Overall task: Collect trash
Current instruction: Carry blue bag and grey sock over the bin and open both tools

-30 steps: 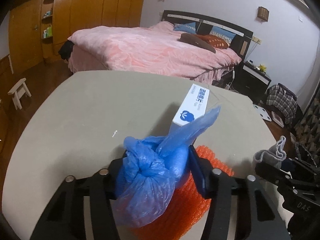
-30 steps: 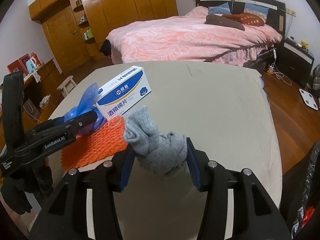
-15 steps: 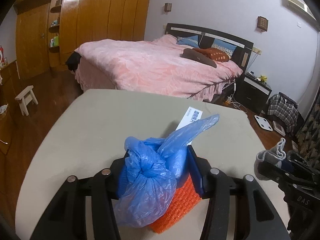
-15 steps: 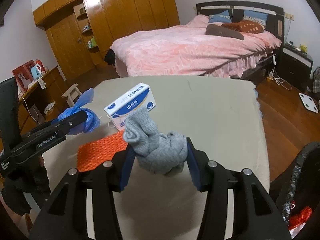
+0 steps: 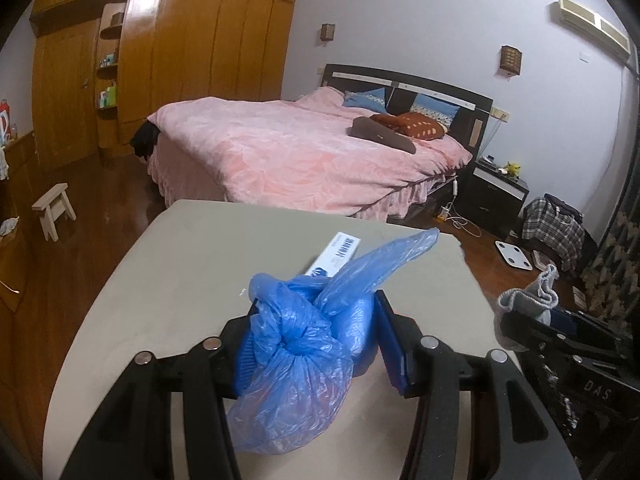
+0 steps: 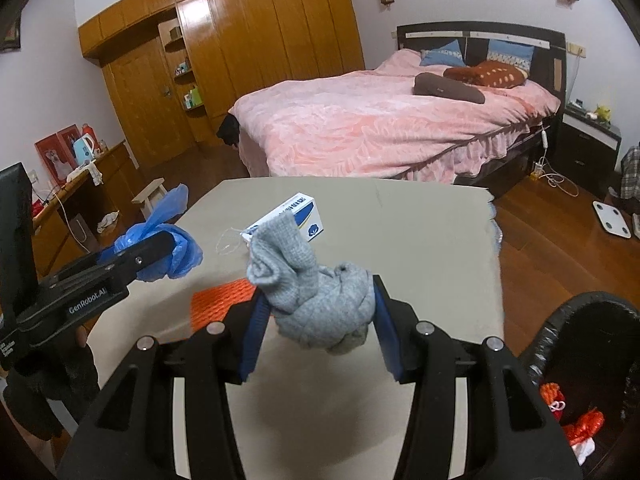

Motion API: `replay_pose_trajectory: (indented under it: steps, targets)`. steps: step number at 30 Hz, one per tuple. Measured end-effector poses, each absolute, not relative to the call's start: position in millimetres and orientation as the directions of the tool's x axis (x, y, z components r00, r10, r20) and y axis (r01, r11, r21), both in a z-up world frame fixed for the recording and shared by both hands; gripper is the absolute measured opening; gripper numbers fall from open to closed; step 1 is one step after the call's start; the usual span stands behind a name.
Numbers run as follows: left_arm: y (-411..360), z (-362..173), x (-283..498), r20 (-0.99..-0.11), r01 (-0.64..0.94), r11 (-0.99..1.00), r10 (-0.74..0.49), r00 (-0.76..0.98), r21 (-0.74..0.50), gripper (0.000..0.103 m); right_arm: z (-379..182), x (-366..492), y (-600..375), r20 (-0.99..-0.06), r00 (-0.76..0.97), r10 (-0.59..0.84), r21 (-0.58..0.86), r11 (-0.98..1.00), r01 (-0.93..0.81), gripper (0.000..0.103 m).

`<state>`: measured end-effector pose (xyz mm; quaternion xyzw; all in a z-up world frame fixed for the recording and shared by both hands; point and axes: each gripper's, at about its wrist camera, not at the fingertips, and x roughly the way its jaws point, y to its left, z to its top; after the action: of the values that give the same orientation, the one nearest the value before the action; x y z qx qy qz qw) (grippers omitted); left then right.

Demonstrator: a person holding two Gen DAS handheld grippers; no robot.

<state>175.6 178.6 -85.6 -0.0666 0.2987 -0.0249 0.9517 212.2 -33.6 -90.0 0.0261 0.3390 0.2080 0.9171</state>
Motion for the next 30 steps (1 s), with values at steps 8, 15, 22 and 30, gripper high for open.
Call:
replay_pose_trajectory:
  steps: [8, 15, 22, 30]
  targets:
    - [160, -70, 152, -0.55, 0.024, 0.99, -0.099, 0.829, -0.141, 0.052, -68, 179, -55, -0.586, 0.712, 0.387, 0.183, 0.919, -0.349, 0.047]
    - [136, -52, 129, -0.525, 0.062, 0.992, -0.113, 0.843, -0.113, 0.052, -48, 145, -80, -0.554, 0.745, 0.372, 0.18, 0.927, -0.329, 0.047]
    - [104, -39, 104, -0.492, 0.122, 0.986, -0.162, 0.855, -0.112, 0.052, -31, 112, -112, -0.523, 0.779, 0.345, 0.188, 0.939, -0.29, 0.047]
    - [66, -32, 88, -0.471, 0.186, 0.976, -0.217, 0.855, -0.113, 0.052, -19, 83, -147, -0.505, 0.815, 0.285, 0.166, 0.958, -0.232, 0.047]
